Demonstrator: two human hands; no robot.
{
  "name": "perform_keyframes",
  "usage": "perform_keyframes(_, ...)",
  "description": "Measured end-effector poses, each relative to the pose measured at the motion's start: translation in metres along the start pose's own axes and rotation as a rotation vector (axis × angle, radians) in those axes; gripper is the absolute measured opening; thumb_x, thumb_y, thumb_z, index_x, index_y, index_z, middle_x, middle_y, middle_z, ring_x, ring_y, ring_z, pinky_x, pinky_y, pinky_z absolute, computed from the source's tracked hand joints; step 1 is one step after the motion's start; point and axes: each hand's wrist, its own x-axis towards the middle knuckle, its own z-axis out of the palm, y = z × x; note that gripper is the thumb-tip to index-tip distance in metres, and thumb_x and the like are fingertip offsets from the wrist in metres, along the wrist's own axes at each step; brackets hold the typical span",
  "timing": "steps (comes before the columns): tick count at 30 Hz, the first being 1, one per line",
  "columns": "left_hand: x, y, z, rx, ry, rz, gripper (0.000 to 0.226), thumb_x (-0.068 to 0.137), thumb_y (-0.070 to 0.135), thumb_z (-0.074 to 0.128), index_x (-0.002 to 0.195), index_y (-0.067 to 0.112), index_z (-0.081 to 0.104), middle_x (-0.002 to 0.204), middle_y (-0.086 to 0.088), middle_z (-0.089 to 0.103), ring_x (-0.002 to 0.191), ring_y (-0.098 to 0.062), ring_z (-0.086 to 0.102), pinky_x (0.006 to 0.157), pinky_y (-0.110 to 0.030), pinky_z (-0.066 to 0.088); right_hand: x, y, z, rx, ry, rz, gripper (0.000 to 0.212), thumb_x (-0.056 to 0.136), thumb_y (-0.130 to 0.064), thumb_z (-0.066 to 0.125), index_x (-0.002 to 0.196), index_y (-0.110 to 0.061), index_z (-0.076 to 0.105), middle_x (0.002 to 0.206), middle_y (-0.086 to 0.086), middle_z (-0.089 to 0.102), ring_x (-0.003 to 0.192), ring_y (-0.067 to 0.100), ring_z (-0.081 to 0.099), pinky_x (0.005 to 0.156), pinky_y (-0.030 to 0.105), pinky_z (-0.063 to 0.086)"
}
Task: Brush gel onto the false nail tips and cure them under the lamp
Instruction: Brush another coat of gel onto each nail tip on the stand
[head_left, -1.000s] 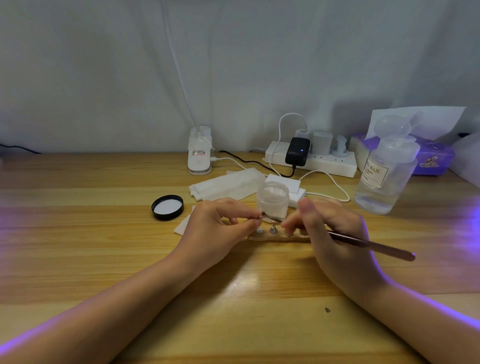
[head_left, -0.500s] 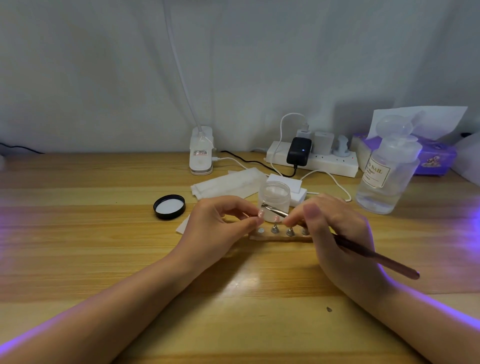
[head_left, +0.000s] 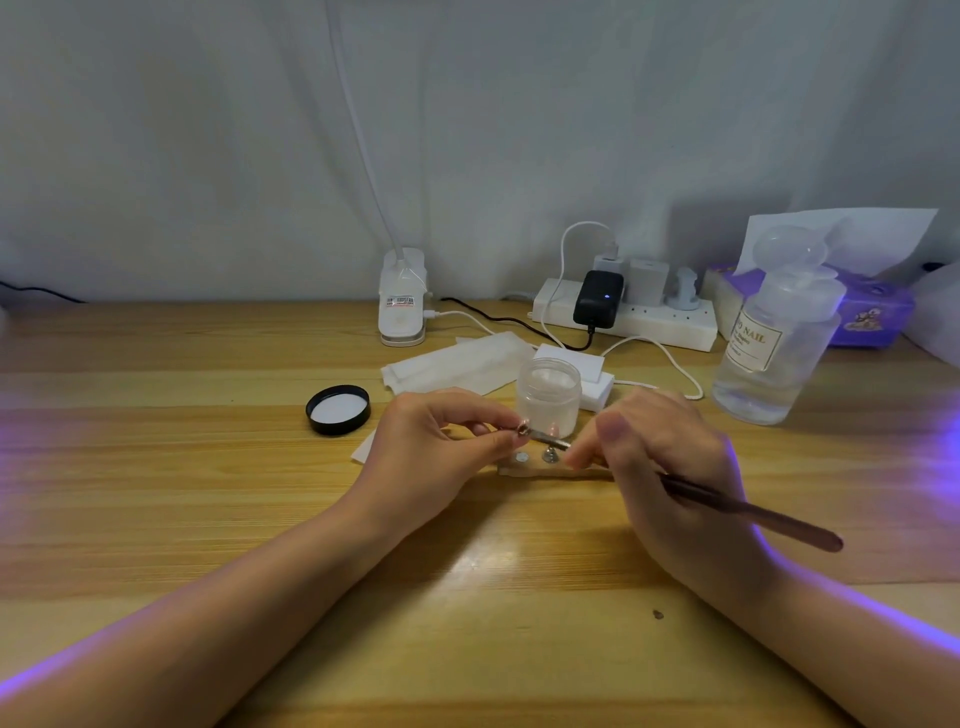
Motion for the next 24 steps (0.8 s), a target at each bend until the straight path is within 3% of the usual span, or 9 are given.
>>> perform_keyframes(4, 0.0004, -0.0009, -0.0003, 0.023, -0.003, 0.012, 0.014, 0.071, 0.013, 0.076, 0.075, 0.026, 0.074, 0.071, 0.016, 0.067, 0.067, 0.003, 0.053, 0.061, -0.009, 0.043, 0.0016, 0.0003, -0.0037, 0.069, 0.050, 0.122, 0.034, 0.093, -0.028, 0.037, 0.070, -0.024, 0.062, 0.064, -0.008, 0.061, 0.065, 0.005, 0.055, 0.068, 0.024, 0.042)
perform_keyframes(9, 0.0010, -0.0016, -0.0001, 0.015, 0.000, 0.010, 0.018, 0.069, 0.013, 0.077, 0.073, 0.030, 0.072, 0.068, 0.019, 0.066, 0.066, 0.003, 0.053, 0.060, -0.011, 0.044, -0.0007, 0.0000, -0.0005, 0.029, -0.020, 0.038, 0.048, 0.096, -0.033, 0.035, 0.067, -0.012, 0.066, 0.066, -0.007, 0.062, 0.066, 0.008, 0.056, 0.070, 0.035, 0.042)
perform_keyframes(14, -0.0004, -0.0019, -0.0006, 0.010, -0.010, 0.012, 0.013, 0.071, 0.014, 0.076, 0.074, 0.027, 0.074, 0.071, 0.015, 0.067, 0.066, 0.002, 0.052, 0.059, -0.011, 0.043, 0.0011, 0.0008, -0.0051, 0.094, 0.022, 0.201, 0.037, 0.093, -0.036, 0.034, 0.070, -0.027, 0.062, 0.069, -0.011, 0.061, 0.072, 0.005, 0.058, 0.070, 0.023, 0.042)
perform_keyframes(18, 0.0003, -0.0011, 0.0001, 0.021, 0.002, 0.012, 0.019, 0.069, 0.012, 0.077, 0.072, 0.031, 0.072, 0.069, 0.019, 0.066, 0.066, 0.002, 0.052, 0.060, -0.014, 0.044, -0.0003, -0.0010, -0.0011, 0.023, -0.031, 0.033, 0.053, 0.097, -0.039, 0.030, 0.069, -0.012, 0.066, 0.068, -0.009, 0.061, 0.067, 0.007, 0.056, 0.070, 0.032, 0.042)
perform_keyframes(20, 0.0005, -0.0013, -0.0002, 0.031, 0.003, 0.017, 0.021, 0.069, 0.012, 0.077, 0.071, 0.032, 0.071, 0.069, 0.018, 0.066, 0.067, 0.002, 0.051, 0.060, -0.014, 0.044, -0.0001, 0.0009, -0.0004, 0.029, -0.037, 0.061, 0.050, 0.096, -0.037, 0.034, 0.068, -0.012, 0.066, 0.067, -0.005, 0.063, 0.067, 0.009, 0.057, 0.069, 0.035, 0.043)
perform_keyframes(24, 0.0005, -0.0015, -0.0004, 0.047, -0.006, 0.033, 0.017, 0.070, 0.015, 0.076, 0.072, 0.031, 0.072, 0.074, 0.015, 0.067, 0.070, 0.000, 0.052, 0.059, -0.011, 0.043, 0.0008, 0.0027, -0.0042, 0.097, 0.029, 0.193, 0.038, 0.093, -0.034, 0.035, 0.071, -0.023, 0.063, 0.068, -0.009, 0.062, 0.070, 0.004, 0.058, 0.069, 0.019, 0.043)
